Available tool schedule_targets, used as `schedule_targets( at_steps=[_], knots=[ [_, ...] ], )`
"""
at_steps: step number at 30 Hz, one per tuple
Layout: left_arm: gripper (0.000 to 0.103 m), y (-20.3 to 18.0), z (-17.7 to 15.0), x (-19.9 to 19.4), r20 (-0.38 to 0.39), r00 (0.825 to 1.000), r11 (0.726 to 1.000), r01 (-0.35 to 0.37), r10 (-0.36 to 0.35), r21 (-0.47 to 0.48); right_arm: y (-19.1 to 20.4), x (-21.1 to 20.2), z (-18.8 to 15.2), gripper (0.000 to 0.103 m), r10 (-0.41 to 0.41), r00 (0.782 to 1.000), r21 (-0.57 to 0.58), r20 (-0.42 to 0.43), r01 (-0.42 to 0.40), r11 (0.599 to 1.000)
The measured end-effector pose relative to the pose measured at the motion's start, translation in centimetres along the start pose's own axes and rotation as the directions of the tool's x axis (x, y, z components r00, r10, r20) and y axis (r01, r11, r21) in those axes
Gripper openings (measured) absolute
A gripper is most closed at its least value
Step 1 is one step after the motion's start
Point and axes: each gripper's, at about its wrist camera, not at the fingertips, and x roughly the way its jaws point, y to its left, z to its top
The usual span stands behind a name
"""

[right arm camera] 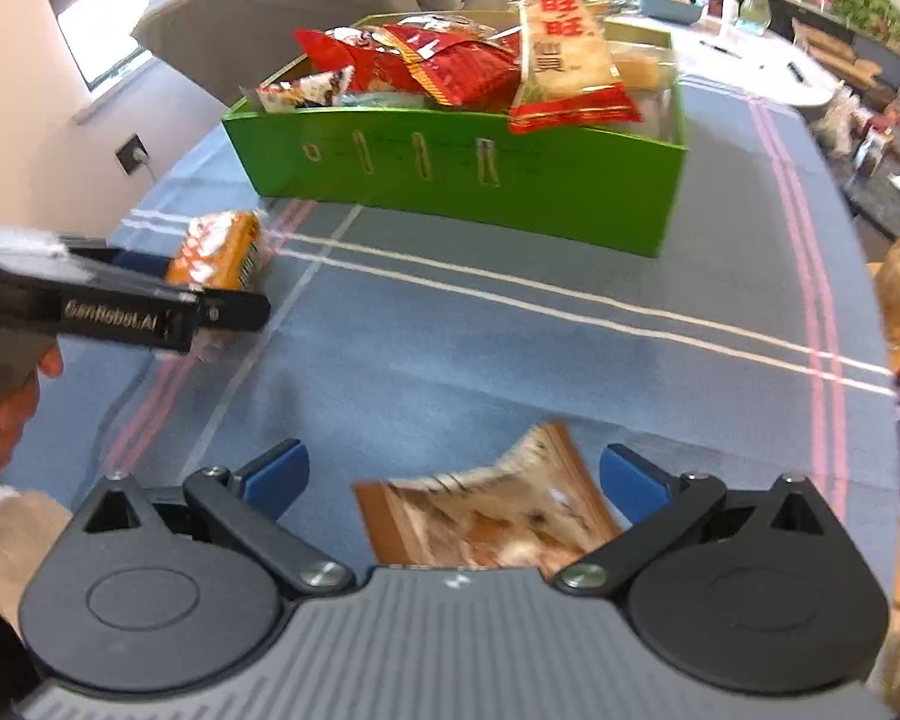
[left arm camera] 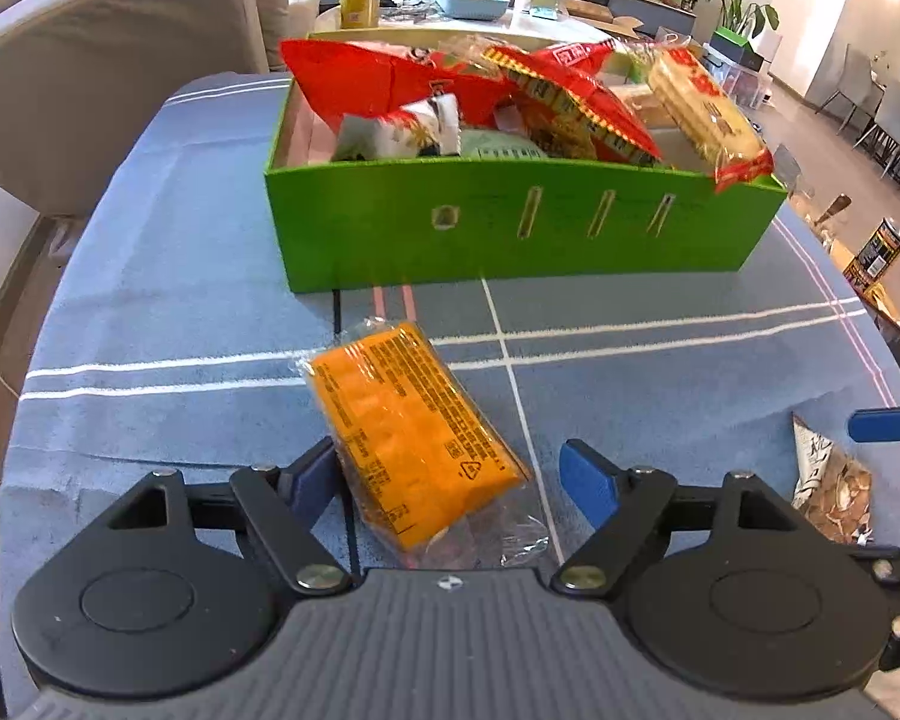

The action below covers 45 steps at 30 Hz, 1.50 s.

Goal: Organize snacks
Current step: 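Grasp the orange cake pack with the left gripper while the right gripper grasps the brown nut pack, then lift both packs and carry them over the green box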

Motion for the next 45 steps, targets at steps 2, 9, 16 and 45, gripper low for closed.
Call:
schedule_targets(
  at_steps=[2, 9, 16, 45],
  knots=[
    [0.063, 0.1, -0.2, 0.0, 0.023, 1.000, 1.000, 0.003, -0.003, 0.002, -0.3, 0.2, -0.8, 0.098, -0.013, 0.999, -0.038, -0.031, 0.012, 0.999],
    [0.046, 0.8, -0.2, -1.1, 0.043, 0.997, 0.998, 0.059, -0.058, -0.015, -0.9, 1.0, -1.3, 0.098, -0.038, 0.999, -0.060, -0.002, 0.038, 0.997],
    [0.046, 0.1, 0.4, -3.9, 0.124, 0.989, 0.997, 0.080, -0.081, 0.017, -0.9, -1.4, -0.1, 0.086, -0.001, 0.995, -0.023, 0.098, 0.003, 1.000],
    [0.046, -0.8, 2.1, -6.9, 0.220, 0.966, 0.991, 0.126, -0.132, 0.041, -3.4, -1.6, -2.6, 0.103, -0.066, 0.998, -0.162, -0.011, 0.063, 0.985]
  ],
)
